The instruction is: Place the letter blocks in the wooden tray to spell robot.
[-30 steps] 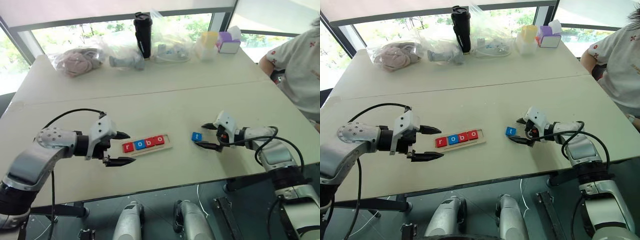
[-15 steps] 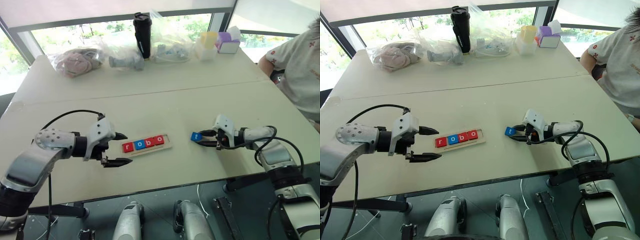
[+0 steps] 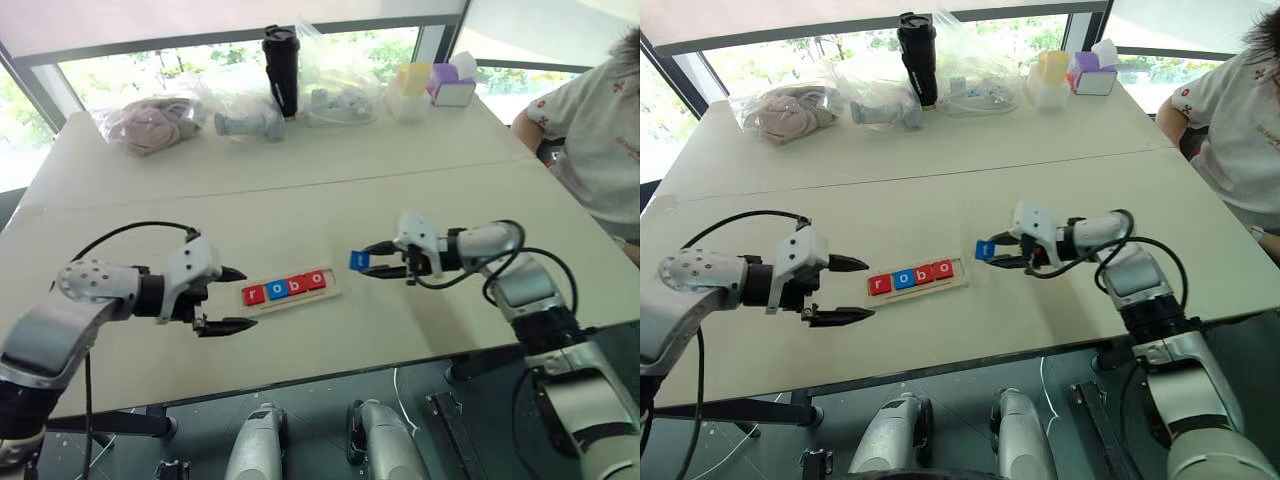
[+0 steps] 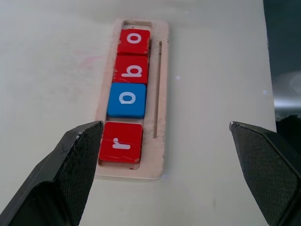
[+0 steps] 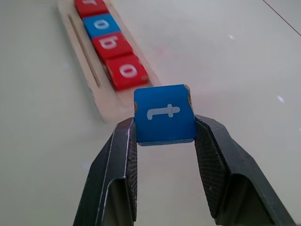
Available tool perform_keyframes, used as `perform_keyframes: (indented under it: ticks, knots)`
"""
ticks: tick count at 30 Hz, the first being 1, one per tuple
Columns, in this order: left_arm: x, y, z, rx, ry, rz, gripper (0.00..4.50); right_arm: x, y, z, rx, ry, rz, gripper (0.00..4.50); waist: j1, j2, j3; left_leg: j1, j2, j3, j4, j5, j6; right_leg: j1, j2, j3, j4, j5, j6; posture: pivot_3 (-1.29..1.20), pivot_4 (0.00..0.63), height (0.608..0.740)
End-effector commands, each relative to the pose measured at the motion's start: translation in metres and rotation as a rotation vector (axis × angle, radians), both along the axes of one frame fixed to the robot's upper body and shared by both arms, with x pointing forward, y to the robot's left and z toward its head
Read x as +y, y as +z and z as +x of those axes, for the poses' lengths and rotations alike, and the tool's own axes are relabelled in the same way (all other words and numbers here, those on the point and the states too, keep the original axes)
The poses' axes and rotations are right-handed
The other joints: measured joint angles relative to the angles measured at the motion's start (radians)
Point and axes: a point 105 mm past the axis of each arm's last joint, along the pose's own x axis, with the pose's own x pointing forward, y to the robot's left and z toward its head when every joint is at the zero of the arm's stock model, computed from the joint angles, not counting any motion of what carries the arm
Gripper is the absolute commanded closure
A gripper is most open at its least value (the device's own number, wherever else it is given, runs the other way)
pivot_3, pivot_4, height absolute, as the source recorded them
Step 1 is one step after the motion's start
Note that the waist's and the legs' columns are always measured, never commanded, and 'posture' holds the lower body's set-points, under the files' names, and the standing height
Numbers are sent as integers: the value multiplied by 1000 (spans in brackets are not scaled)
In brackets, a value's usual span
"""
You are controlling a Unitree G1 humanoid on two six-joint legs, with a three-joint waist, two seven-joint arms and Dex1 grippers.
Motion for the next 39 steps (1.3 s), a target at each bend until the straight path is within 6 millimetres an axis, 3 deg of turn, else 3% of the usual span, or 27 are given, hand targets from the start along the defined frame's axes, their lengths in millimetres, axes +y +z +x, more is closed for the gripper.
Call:
perform_keyframes:
  ticks: [1, 6, 11, 17, 31, 39]
  knots:
    - [16, 22, 4, -65, 52, -4, 0, 11, 3, -3, -54, 89, -62, 3337, 3, 0, 0, 0, 0, 0, 0, 0, 0, 0, 0, 0, 0, 0, 0, 0, 150, 740]
    - [11, 30, -6, -46, 47, -77, 0, 20, -5, 2, -43, 136, -100, 3337, 3, 0, 0, 0, 0, 1, 0, 0, 0, 0, -1, 0, -1, 0, 0, 0, 150, 740]
    - [12, 23, -15, -17, 64, -74, 0, 25, -14, 12, -22, 147, -134, 3337, -1, 0, 0, 0, 0, 1, 0, 0, 0, 0, 0, 0, 0, 0, 0, 0, 150, 740]
    - [15, 20, -11, -32, 124, -89, 0, 30, -18, 23, -38, 146, -163, 3337, -2, 0, 0, 1, 0, 1, 0, 0, 0, 0, 0, 0, 1, 0, 0, 0, 150, 740]
    - [8, 16, -10, -36, 122, -95, 0, 37, -22, 18, 51, 192, -163, 3337, -1, 0, 0, 1, 0, 0, 0, 0, 0, 1, 1, 0, 2, 1, 0, 0, 150, 740]
    - [7, 12, -8, -40, 122, -85, 0, 34, -11, 20, 47, 177, -144, 3337, -1, 0, 0, 1, 0, 1, 0, 0, 0, 1, 1, 0, 1, 1, 0, 0, 150, 740]
